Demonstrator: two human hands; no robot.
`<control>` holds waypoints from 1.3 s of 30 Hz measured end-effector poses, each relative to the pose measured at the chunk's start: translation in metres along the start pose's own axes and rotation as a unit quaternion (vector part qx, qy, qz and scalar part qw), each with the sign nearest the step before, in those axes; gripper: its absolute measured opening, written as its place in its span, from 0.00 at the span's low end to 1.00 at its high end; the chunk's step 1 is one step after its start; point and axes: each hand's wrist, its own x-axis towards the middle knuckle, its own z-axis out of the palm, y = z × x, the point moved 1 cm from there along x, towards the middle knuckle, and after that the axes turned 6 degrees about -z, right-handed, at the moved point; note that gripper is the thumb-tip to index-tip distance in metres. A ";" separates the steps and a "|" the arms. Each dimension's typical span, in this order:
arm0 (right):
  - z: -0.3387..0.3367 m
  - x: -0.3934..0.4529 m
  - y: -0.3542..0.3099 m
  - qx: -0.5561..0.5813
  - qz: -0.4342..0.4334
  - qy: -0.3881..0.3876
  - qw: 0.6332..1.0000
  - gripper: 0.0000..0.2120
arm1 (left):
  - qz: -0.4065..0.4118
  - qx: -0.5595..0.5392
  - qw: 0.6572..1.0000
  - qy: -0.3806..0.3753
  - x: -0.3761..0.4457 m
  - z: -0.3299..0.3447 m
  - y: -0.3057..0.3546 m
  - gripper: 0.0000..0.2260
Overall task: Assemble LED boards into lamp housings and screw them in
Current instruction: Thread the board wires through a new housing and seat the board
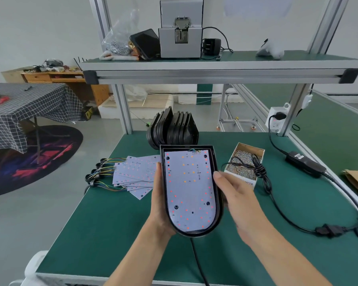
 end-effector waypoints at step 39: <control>0.006 0.010 -0.025 -0.115 -0.080 0.054 0.989 0.21 | 0.255 0.415 0.833 0.263 -0.032 0.044 0.012 0.06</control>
